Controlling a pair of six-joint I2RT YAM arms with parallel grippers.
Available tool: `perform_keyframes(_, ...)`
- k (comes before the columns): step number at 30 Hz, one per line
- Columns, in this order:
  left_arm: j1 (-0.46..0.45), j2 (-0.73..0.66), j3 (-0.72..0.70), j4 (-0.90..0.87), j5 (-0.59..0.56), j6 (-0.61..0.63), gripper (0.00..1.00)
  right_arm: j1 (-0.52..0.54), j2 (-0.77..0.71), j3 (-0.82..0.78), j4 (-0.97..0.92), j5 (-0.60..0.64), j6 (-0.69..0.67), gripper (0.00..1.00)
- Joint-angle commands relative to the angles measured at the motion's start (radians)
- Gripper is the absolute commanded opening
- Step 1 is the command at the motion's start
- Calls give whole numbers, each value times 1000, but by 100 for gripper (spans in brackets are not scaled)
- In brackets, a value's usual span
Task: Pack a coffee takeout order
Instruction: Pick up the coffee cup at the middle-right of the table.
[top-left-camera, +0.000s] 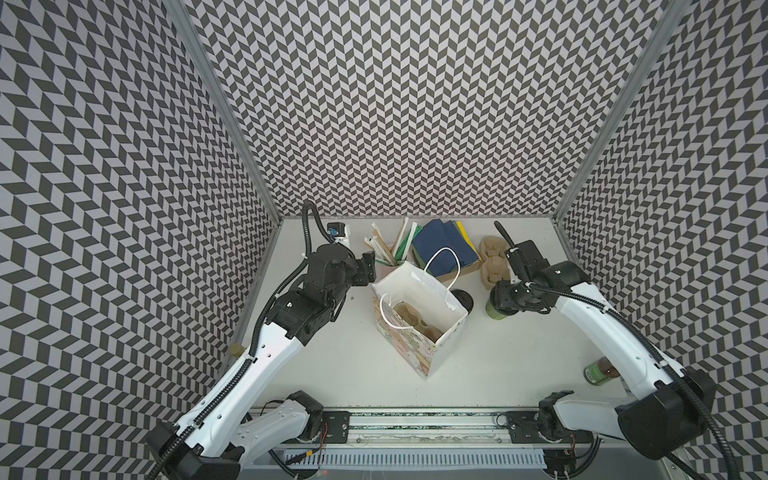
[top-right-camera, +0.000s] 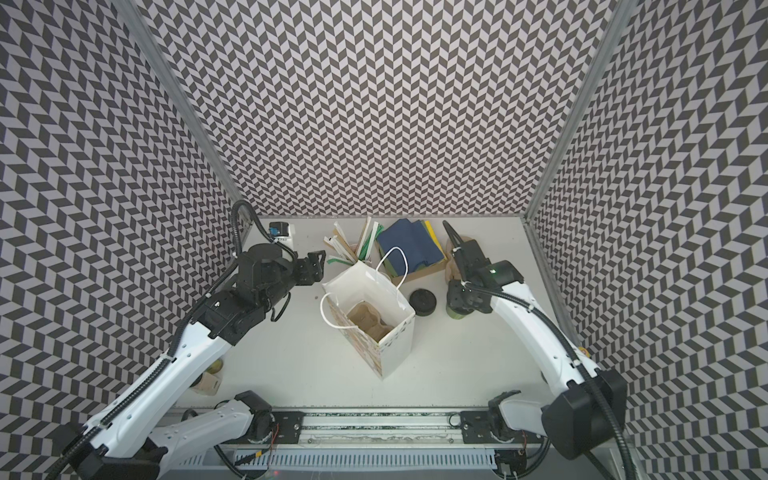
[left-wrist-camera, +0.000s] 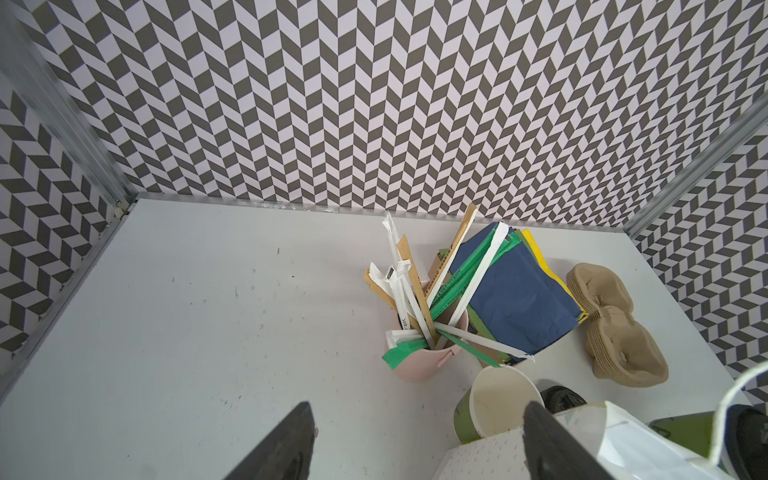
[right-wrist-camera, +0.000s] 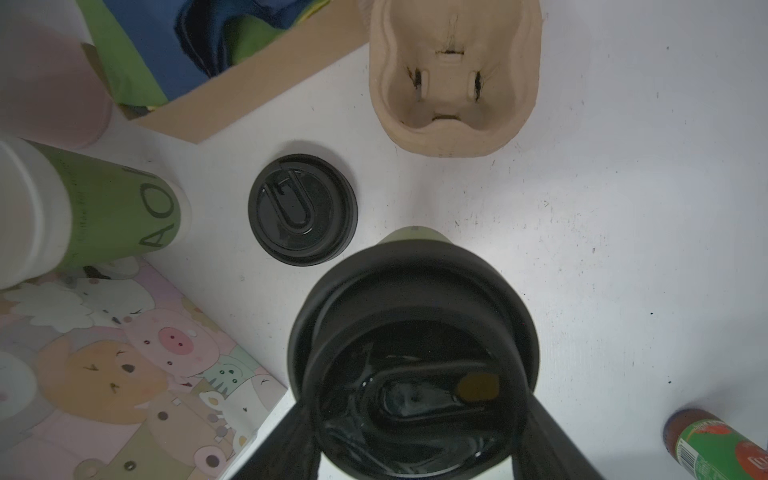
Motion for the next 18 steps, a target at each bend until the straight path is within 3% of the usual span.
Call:
perform_keyframes(1, 9, -1, -7, 19, 5, 1, 79, 14, -26, 70, -55, 26, 14, 60)
perform_keyframes(18, 36, 5, -12, 32, 40, -2, 79, 136, -69, 370, -192, 12, 58, 57)
